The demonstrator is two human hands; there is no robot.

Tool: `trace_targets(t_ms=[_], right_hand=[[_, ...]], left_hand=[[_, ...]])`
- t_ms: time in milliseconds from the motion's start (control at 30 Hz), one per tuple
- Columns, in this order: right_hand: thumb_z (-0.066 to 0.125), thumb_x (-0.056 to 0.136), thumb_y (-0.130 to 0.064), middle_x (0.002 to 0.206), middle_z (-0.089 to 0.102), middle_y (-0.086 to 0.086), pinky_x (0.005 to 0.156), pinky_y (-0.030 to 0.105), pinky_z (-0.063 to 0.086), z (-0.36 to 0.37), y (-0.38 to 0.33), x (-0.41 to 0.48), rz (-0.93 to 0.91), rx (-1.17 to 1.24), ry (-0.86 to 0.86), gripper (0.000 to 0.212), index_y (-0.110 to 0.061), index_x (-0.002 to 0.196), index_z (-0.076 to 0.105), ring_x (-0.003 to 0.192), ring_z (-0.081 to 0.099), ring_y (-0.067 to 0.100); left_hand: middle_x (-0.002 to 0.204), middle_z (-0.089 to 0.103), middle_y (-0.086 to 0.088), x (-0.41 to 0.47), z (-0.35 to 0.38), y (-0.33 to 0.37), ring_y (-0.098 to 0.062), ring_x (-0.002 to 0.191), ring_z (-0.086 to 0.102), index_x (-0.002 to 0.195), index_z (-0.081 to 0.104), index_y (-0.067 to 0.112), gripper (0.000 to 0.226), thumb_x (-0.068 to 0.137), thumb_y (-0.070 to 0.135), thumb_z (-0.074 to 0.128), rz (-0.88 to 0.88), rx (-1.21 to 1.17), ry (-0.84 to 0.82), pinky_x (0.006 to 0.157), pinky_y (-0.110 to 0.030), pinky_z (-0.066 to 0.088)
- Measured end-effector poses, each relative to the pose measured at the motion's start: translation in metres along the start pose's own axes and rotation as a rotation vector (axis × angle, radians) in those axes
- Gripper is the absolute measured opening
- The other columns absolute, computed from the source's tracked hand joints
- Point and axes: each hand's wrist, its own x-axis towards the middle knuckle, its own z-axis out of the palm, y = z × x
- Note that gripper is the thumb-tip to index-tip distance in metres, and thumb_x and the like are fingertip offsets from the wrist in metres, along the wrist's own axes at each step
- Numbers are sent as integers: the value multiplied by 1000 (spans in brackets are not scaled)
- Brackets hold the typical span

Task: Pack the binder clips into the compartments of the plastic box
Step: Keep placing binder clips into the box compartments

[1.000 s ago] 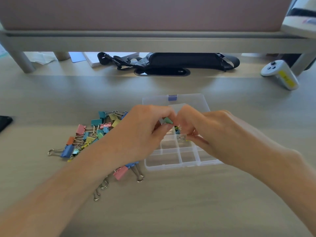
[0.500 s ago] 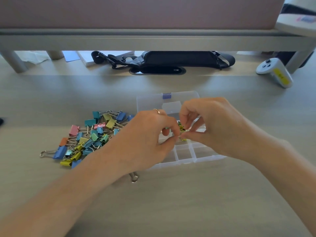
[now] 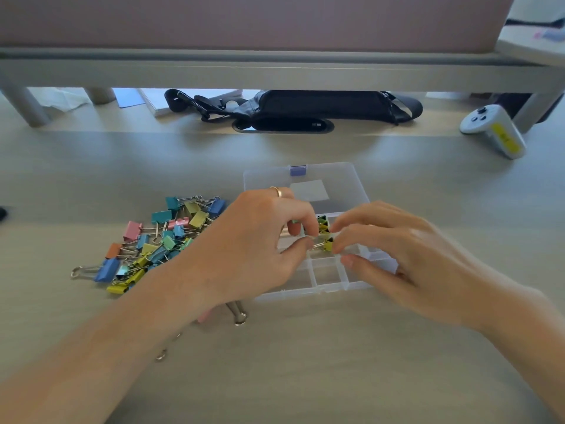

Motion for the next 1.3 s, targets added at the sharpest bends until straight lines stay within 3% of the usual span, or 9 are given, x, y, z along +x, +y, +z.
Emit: trace_targets(t_ms=[200,367,600,700,867,967,1033,1100,1300], right_hand=[[46,106,-34,128,54,-9,80,38,57,4,-8,1,-47,-159,-16,25,-30,117,69,106,60,10],[47,104,-36,125,57,-7,79,37,58,7,-8,3,-41,-214,0,29,-25,117,72,103,63,14],[48,103,-35,126,57,-8,78,29,53,9,-7,2,-37,-210,14,28,-26,115,72,102,61,12],[49,104,-33,127,56,-7,79,25,50,9,-6,2,-47,-206,22,25,-27,114,71,104,60,11],[55,103,-40,131,55,-8,94,27,49,11,-4,-1,-3,-53,108,24,-24,117,67,115,58,8],[68,99,-37,123,61,-11,101,18,45,8,-9,4,108,150,277,21,-21,114,64,118,60,8],[72,94,-35,110,67,-17,90,9,46,6,-14,11,195,239,330,17,-26,107,66,112,63,3],[77,90,-28,104,69,-22,78,4,44,8,-16,14,227,246,316,12,-29,99,69,106,64,-3],[83,86,-10,93,73,-20,80,0,40,14,-12,13,254,228,295,21,-29,89,74,91,66,-11]], left_hand=[[87,56,17,0,-3,-1,-7,78,56,109,72,31,33,102,10,47,-34,-105,38,66,-15,39],[86,67,15,3,-8,-2,-5,63,57,123,61,35,33,104,12,48,-22,-130,77,57,-14,42],[80,72,26,6,-14,-5,-1,72,62,96,73,31,16,96,17,66,-82,-245,184,65,-9,43],[88,78,12,7,-16,-6,-11,77,73,96,71,20,13,93,8,70,-145,-486,167,75,-26,60],[91,78,0,7,-18,-3,-20,84,78,98,69,16,20,86,2,78,-182,-642,118,86,-40,63],[86,79,9,6,-13,5,-11,82,76,96,69,20,21,84,9,82,-190,-605,72,85,-33,61],[84,78,17,5,-8,8,-8,77,72,95,68,24,21,84,15,83,-182,-516,61,81,-29,58],[83,78,18,5,-4,10,-11,73,70,94,68,24,21,83,14,83,-187,-511,59,76,-28,58],[78,76,16,2,-1,10,2,75,72,88,76,25,14,83,15,84,-178,-418,83,71,-8,53]])
